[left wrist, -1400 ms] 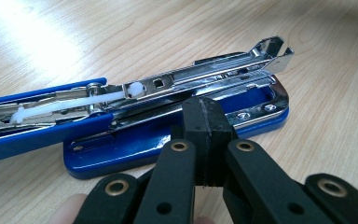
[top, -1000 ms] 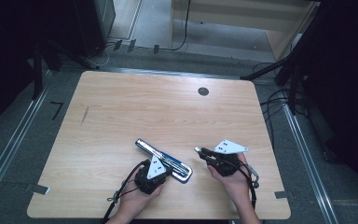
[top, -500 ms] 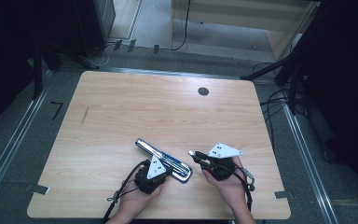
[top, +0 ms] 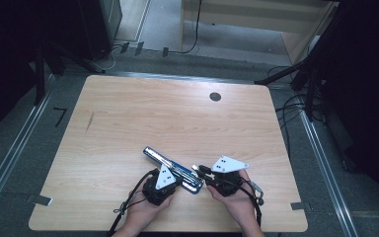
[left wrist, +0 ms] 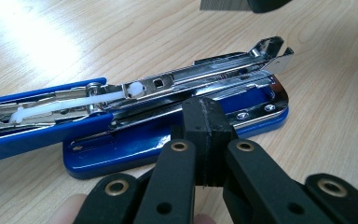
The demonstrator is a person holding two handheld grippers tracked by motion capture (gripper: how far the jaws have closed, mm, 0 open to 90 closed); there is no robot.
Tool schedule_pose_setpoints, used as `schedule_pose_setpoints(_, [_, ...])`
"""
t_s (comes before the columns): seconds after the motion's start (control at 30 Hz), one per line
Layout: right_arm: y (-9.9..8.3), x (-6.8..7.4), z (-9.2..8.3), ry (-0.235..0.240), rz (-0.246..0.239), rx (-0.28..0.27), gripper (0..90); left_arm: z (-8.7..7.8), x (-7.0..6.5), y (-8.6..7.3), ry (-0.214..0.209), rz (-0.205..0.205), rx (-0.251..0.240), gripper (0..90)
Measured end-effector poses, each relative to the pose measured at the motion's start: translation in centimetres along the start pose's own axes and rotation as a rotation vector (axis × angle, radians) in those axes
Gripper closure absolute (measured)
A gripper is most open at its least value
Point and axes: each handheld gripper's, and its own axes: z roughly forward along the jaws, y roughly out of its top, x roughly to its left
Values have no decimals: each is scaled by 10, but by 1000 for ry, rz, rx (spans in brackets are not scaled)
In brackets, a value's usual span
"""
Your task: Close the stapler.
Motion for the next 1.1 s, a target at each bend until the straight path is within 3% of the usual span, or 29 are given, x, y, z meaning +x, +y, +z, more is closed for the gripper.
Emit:
schedule_pose_setpoints(0.8, [-1, 19, 10, 23, -17, 14, 800, 0, 0, 0, 4, 2, 0, 900])
schedule_pose_setpoints(1.1, [-2, 20, 12, 21, -9, 27, 800, 0, 0, 0, -1, -1, 0, 900])
